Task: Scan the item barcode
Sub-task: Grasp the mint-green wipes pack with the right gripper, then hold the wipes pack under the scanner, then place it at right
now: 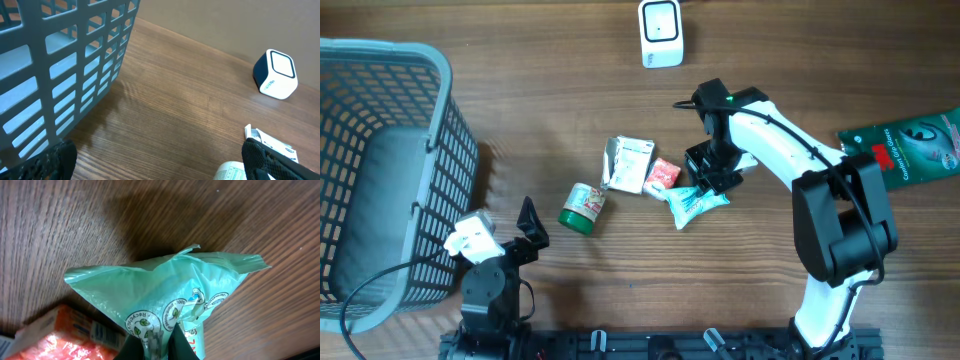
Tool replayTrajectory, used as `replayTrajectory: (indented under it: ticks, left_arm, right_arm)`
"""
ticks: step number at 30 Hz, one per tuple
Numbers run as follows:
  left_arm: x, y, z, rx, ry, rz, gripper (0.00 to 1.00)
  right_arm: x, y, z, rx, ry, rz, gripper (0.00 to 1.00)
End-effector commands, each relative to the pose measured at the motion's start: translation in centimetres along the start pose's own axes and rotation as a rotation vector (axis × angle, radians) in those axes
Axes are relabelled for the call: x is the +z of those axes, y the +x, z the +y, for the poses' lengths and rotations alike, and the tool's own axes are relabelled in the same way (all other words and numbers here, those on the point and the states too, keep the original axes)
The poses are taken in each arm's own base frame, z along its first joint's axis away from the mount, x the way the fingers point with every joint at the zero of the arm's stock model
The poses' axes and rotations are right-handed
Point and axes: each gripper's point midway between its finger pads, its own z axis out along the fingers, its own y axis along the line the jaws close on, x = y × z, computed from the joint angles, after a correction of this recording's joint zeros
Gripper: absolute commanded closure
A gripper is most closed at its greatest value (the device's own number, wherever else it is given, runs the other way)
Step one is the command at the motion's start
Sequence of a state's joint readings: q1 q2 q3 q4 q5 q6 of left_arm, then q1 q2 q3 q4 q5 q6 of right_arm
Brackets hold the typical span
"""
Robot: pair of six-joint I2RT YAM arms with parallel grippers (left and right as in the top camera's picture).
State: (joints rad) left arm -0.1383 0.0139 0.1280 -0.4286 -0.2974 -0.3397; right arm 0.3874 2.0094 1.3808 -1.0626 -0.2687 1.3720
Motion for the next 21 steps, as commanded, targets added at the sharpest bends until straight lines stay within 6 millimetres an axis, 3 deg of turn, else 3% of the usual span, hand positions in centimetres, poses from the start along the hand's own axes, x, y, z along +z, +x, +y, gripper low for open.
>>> replayTrajectory:
  ticks: [1, 4, 7, 8, 12, 16, 17, 21]
  left_arm:
    - [0.0, -0.1, 0.0, -0.010, -0.002, -0.008, 0.00]
    - [0.0, -0.1, 0.0, -0.010, -0.002, -0.008, 0.00]
    - [0.0, -0.1, 0.0, -0.010, -0.002, -0.008, 0.00]
    - [0.0, -0.1, 0.0, -0.010, -0.002, -0.008, 0.00]
    - [0.0, -0.1, 0.0, -0.011, -0.002, -0.008, 0.00]
    - [0.0, -0.1, 0.0, -0.010, -0.002, -0.008, 0.00]
    - [0.0, -0.1, 0.0, -0.010, -0.002, -0.008, 0.00]
    - [0.0, -0.1, 0.0, -0.010, -0.002, -0.008, 0.00]
  right_arm:
    - [-1.2, 0.0, 0.7, -0.208, -0.050, -0.031, 0.95]
    - [-4.9, 2.2, 1.7, -0.428, -0.201, 0.032, 0.95]
    - [-11.6, 7.7, 2.3, -0.762, -0.517, 0.215, 0.96]
    - [-13.0, 8.8, 2.3, -0.856, -0.591, 0.234, 0.96]
    - [-17.8, 13.4, 1.2, -1.184, -0.859, 0.334, 0.95]
    - [-24.2, 18.2, -1.1, -1.570, -1.369, 0.516, 0.96]
    - [-25.4, 18.9, -1.7, -1.669, -1.498, 0.500, 0.95]
    - [-25.0, 20.3, -1.7, -1.845, -1.575, 0.415, 0.96]
